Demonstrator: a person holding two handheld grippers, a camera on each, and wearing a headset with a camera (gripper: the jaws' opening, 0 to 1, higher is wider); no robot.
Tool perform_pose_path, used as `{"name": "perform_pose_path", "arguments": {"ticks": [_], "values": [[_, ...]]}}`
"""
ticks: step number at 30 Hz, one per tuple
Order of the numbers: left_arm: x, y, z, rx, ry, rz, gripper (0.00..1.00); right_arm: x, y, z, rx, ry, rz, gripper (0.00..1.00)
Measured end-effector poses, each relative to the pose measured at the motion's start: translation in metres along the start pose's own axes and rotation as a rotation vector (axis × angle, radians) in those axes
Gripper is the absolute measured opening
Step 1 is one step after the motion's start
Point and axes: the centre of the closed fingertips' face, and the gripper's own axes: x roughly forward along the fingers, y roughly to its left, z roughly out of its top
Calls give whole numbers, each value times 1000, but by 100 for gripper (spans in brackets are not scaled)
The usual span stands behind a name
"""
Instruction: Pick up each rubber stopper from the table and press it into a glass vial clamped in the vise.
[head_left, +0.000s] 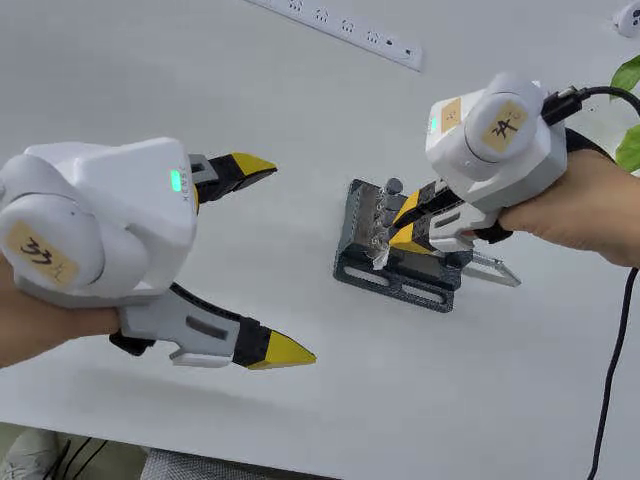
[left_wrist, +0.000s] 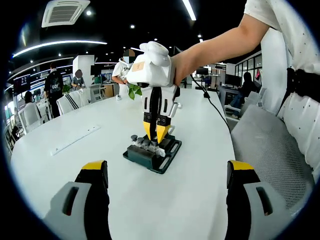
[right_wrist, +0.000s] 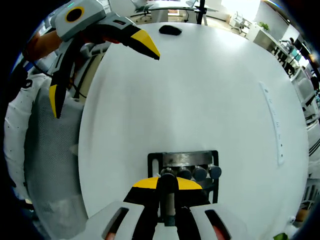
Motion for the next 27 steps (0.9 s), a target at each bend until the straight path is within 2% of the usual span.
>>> {"name": "perform_pose_path", "arguments": {"ticks": [12,14,27], "values": [[1,-5,2,-6,-6,-9,98,3,0,0,-15,25,-3,5],[2,-5,2,-8,-7,-10,98,4,-1,-1,-27,45,-9,5],[1,-3,3,-24,-23,-3,98,2,-2,0,-45,88,-7,5]]}}
